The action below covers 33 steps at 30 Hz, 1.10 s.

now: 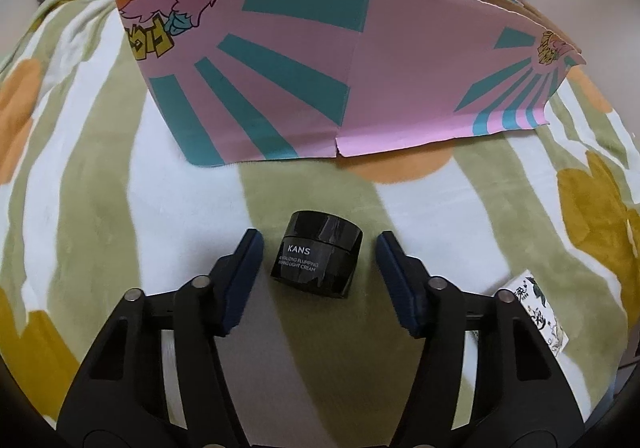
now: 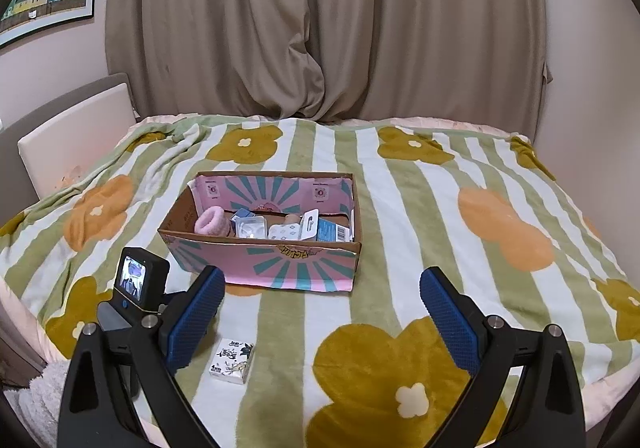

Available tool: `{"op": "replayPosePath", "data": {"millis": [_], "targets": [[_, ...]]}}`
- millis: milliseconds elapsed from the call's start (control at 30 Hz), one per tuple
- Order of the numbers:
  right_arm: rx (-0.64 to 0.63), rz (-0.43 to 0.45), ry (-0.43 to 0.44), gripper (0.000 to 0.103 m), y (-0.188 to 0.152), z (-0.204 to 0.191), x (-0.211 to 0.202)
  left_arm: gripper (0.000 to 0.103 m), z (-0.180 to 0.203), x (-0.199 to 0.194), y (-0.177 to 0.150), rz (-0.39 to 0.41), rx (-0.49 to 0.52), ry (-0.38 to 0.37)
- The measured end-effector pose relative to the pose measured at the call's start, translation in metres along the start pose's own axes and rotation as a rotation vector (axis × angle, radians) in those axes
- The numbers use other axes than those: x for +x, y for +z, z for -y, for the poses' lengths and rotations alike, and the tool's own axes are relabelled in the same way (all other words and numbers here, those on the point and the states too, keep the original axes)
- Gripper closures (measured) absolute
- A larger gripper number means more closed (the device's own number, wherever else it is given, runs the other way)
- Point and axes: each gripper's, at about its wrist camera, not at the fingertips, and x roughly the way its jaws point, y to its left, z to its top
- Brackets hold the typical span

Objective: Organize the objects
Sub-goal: 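Lower the left gripper onto the black KANS jar and close on it, then lift the KANS jar with the left gripper while the right gripper grasps the tissue pack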

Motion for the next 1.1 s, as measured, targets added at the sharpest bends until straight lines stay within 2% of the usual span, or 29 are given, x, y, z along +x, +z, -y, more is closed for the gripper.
{"op": "replayPosePath", "data": {"millis": [133,733,933,1100], "targets": [[0.004,-0.015,0.003,0.005,-0.001,0.0,0.006,0.065,0.001,0.0,-0.001,0.002,0.013,0.0],[0.021,-0.029,0.026,0.005,-0.002,-0.001,0.015,0.066,0.007,-0.019,-0.006,0.024,0.024,-0.016],[0.031,-0.029,0.033,0.005,-0.004,0.001,0.016,0.066,0.016,-0.048,0.005,0.076,0.031,-0.013],[0.043,-0.032,0.049,0.005,-0.005,0.001,0.017,0.066,0.012,-0.093,0.029,0.167,0.013,0.0]]}}
